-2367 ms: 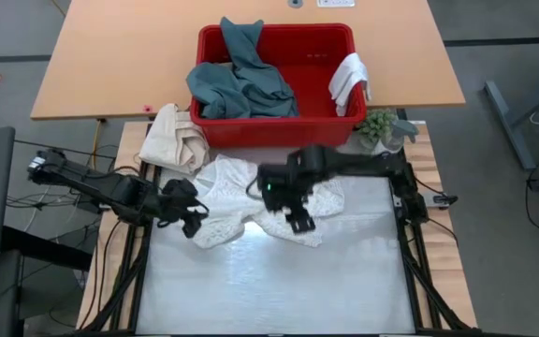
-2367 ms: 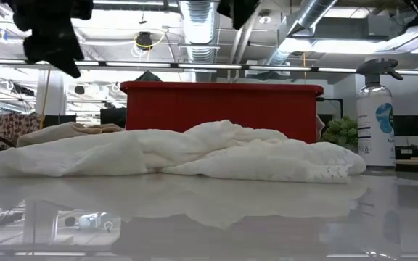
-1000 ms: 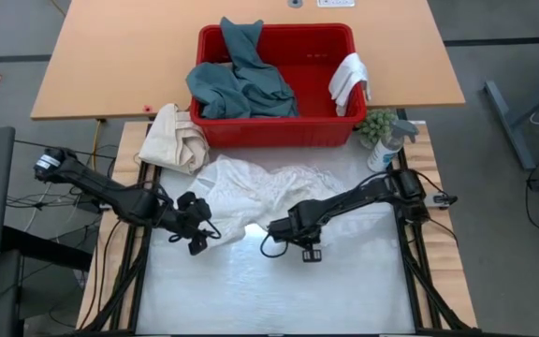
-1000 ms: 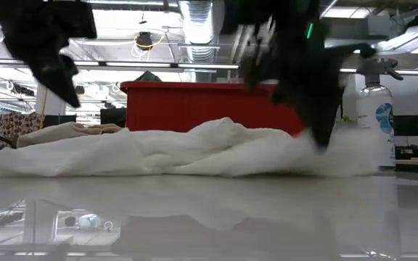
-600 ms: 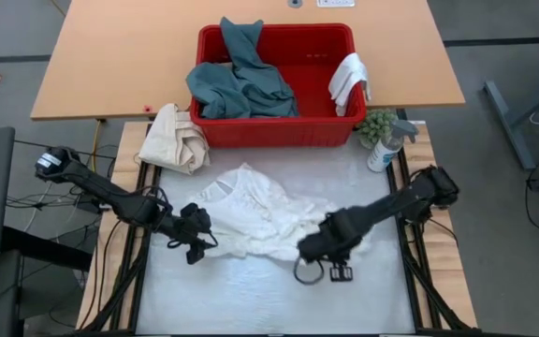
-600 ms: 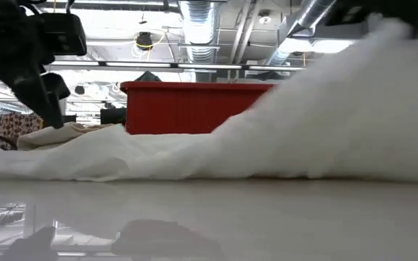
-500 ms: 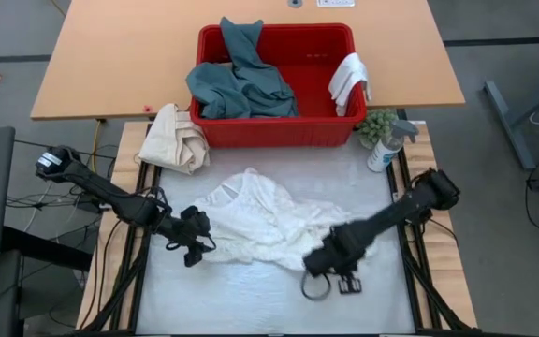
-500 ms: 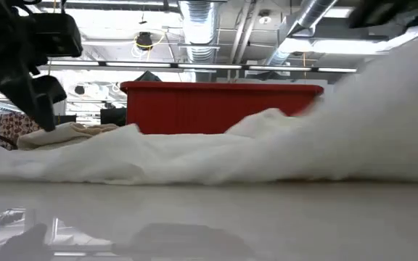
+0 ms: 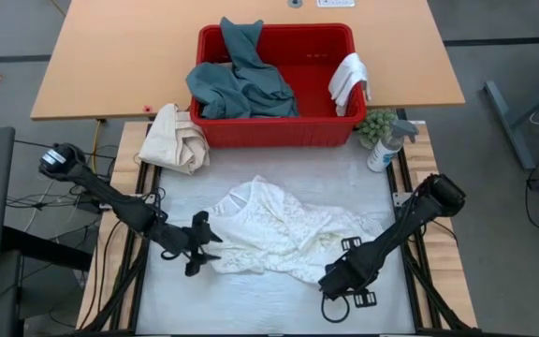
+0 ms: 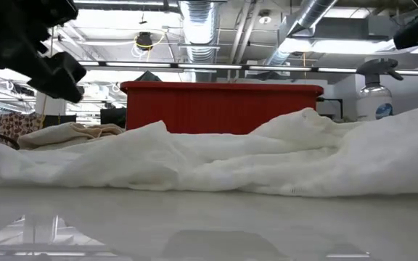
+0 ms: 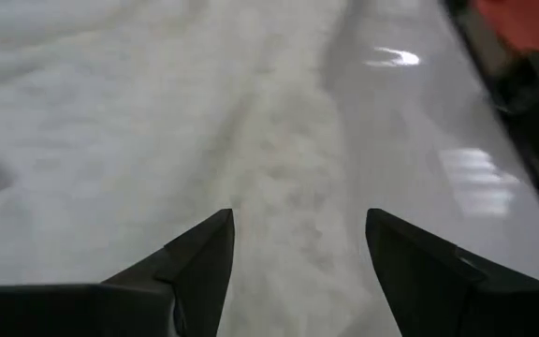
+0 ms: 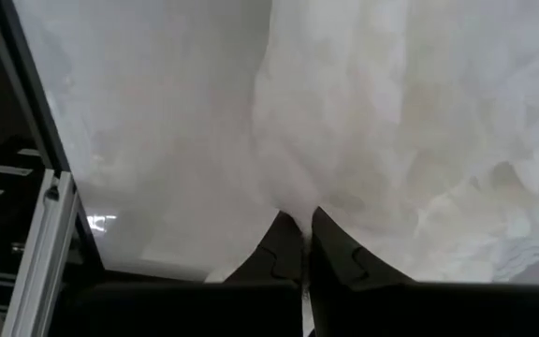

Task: Fold Laundry from Bin
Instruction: Fold the white shirt

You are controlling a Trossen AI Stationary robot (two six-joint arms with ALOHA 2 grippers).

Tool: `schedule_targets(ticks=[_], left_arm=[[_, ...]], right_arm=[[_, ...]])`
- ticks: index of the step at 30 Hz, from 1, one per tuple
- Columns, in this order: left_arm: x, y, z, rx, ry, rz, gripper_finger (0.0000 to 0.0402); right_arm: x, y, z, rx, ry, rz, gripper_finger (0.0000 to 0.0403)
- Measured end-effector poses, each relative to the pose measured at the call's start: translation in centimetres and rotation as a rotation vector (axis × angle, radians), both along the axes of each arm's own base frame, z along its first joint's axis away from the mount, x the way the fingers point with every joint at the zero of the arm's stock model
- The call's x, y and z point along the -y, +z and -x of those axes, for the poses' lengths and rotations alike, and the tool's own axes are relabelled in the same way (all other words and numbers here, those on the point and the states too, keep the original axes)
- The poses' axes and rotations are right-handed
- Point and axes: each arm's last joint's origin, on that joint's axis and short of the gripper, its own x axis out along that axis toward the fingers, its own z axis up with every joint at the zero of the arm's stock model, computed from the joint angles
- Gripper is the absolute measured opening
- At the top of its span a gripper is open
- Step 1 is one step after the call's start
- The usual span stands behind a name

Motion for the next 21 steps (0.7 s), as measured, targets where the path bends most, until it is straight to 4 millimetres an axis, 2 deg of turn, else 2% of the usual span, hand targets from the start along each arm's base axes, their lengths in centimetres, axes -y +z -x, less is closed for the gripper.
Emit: schedule_targets(ticks=[6, 11, 14, 17, 21], left_arm=[[1.5, -2.1, -0.9, -0.049, -0.117, -0.066, 0.0231], [1.5, -4.2, -1.8, -0.085, -0.014, -0.161, 0.0231], [1.8, -4.6, -2.5, -0.125, -0.037, -0.135, 0.0226], [2.6, -4.9, -3.3, -0.171, -0.125, -0.087, 0.0195], [3.4, -5.4, -4.0, -0.205, -0.148, -0.076, 0.0112]], right_arm=[[-0.1, 0.0, -0.1, 0.014, -0.006, -0.006, 0.0023], [-0.3, 0.0, -0.1, 0.021, -0.002, -0.011, 0.0023], [-0.5, 0.0, -0.1, 0.032, 0.002, -0.020, 0.0023], [-0.5, 0.0, -0.1, 0.033, 0.003, -0.020, 0.0023], [-0.5, 0.0, -0.1, 0.032, -0.010, -0.017, 0.0023]])
